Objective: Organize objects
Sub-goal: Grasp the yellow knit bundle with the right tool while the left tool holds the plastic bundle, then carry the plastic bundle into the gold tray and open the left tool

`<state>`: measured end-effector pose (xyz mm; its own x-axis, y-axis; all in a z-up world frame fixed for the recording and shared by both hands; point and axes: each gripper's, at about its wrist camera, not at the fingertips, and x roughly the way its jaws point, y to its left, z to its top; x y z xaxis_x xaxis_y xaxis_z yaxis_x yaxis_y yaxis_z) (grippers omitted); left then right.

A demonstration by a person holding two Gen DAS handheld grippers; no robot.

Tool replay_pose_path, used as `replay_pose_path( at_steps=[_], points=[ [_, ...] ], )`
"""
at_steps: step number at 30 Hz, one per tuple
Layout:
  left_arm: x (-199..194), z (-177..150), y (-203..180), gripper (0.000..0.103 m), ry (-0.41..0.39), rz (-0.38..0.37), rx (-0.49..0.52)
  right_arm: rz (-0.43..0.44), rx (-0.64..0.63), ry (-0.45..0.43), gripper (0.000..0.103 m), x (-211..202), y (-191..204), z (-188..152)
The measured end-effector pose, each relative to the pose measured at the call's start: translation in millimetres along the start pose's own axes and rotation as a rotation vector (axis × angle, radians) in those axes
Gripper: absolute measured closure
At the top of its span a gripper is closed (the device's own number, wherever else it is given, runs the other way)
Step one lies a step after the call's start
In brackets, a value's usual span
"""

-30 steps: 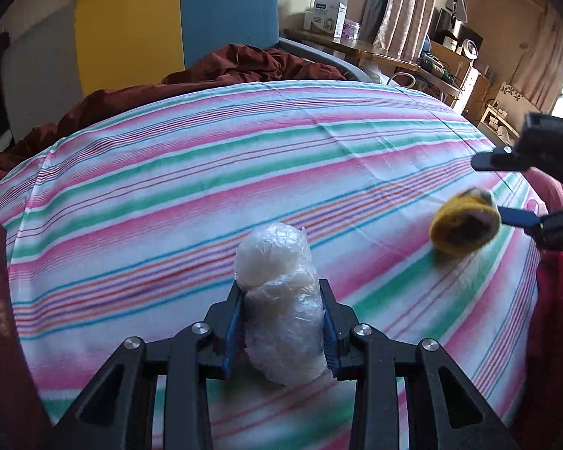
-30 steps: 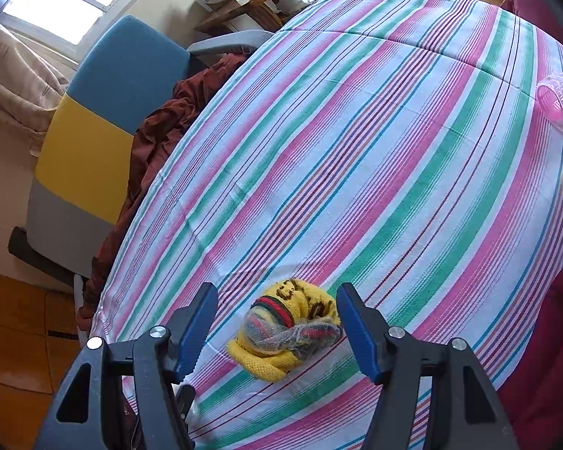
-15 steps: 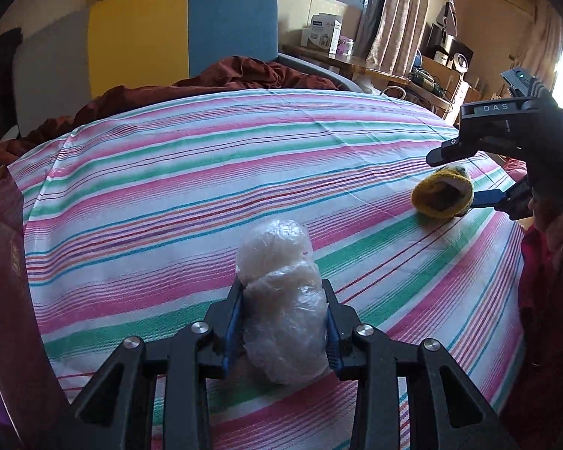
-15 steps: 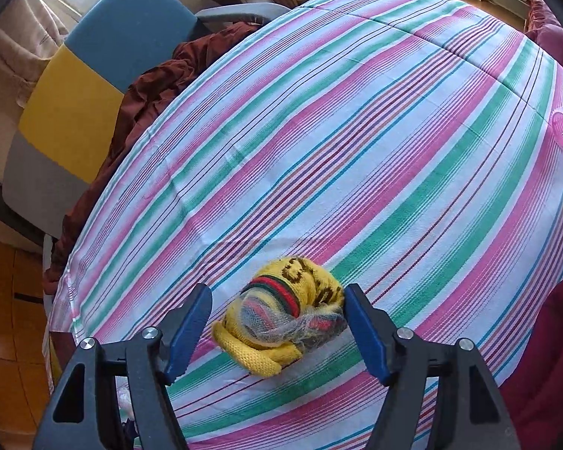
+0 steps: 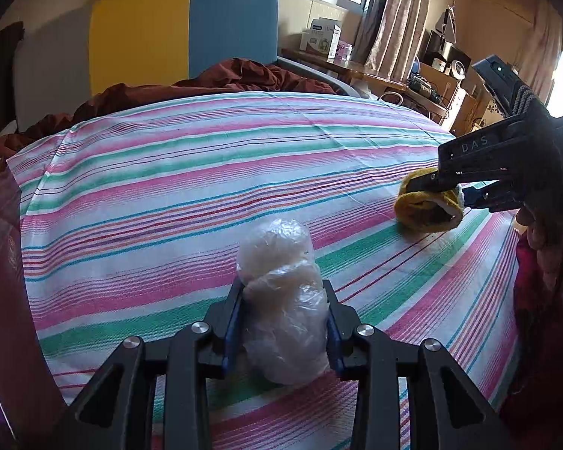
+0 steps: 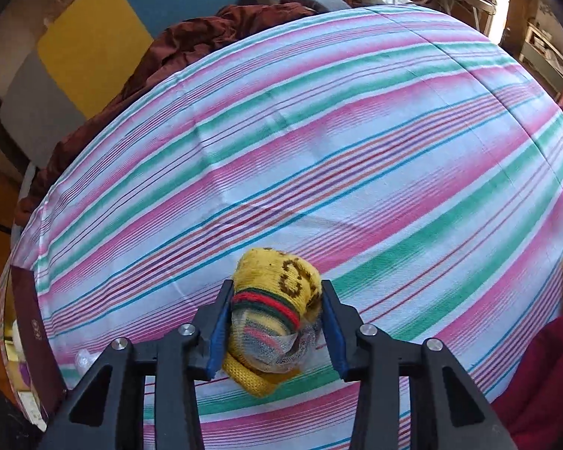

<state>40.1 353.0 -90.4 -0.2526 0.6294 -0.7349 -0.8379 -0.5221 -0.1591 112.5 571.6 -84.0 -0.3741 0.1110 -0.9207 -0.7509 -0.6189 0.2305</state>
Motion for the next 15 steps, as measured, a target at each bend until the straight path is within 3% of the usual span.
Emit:
replay_pose_path(
  at_steps=[5,15],
  points=[
    [0,1,0,0.066,0.002,0.001,0.002,-0.069,-0.156,-0.003,0.061,7,27,-2],
    [-9,-5,-6,0.067,0.015,0.045,0.041,-0.113,-0.220,-0.012,0.061,11,36,-5]
  ],
)
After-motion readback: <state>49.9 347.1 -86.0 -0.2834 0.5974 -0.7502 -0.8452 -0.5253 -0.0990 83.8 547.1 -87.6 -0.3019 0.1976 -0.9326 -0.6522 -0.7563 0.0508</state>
